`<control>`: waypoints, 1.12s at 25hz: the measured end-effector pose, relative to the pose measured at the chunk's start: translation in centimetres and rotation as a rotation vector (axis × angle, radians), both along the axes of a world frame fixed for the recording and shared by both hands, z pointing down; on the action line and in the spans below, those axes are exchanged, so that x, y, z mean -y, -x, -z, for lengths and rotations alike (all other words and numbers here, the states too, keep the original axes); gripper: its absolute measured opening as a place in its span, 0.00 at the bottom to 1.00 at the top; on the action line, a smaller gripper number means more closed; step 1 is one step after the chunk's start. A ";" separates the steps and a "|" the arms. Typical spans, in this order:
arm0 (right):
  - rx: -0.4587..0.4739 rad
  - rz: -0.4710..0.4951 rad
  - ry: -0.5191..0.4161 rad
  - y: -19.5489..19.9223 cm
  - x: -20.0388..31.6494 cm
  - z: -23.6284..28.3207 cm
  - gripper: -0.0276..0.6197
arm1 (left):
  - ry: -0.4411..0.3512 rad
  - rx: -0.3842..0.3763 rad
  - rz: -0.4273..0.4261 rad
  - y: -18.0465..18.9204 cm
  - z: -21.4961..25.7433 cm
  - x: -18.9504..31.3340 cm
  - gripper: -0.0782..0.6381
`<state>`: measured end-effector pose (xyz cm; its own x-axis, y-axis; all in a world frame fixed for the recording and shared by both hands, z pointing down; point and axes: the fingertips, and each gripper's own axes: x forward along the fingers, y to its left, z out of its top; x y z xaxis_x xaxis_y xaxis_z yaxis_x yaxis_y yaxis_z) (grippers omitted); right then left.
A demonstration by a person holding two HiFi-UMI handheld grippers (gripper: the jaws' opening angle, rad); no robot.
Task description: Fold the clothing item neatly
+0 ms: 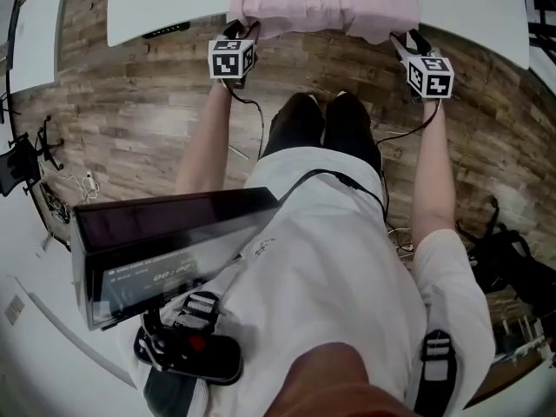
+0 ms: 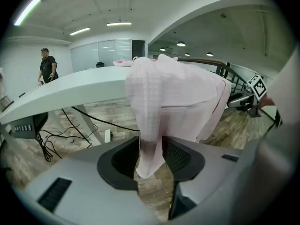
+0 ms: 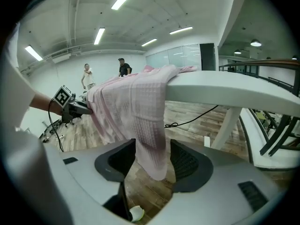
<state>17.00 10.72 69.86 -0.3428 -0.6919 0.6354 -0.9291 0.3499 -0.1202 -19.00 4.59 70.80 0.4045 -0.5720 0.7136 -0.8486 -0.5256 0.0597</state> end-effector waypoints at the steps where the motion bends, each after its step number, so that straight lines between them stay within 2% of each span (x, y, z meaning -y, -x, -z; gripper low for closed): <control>1: 0.006 0.014 -0.001 0.2 0.1 -0.3 0.38 | -0.008 -0.007 -0.004 -0.1 -0.1 0.1 0.32; 3: 0.011 0.030 -0.009 0.6 0.2 -0.4 0.34 | -0.021 -0.027 -0.013 -0.5 0.2 0.2 0.32; 4: 0.014 0.039 -0.014 0.7 0.2 -0.1 0.18 | -0.025 -0.034 -0.018 -0.6 0.4 0.2 0.24; 5: 0.016 0.052 -0.017 1.0 0.1 0.2 0.07 | -0.026 -0.040 -0.023 -0.8 0.8 0.1 0.14; 11: 0.064 0.089 -0.024 2.4 -2.8 5.8 0.07 | -0.006 -0.098 -0.096 -2.2 6.3 -2.9 0.13; 18: 0.103 0.089 -0.127 3.2 -4.0 16.5 0.07 | -0.051 -0.197 -0.145 -1.9 15.9 -4.9 0.13; 23: 0.138 0.057 -0.208 2.9 -2.2 21.4 0.07 | -0.103 -0.272 -0.184 -1.5 21.3 -3.5 0.13; 28: 0.196 -0.013 -0.262 0.8 0.4 23.3 0.07 | -0.130 -0.342 -0.150 -1.4 24.0 0.3 0.13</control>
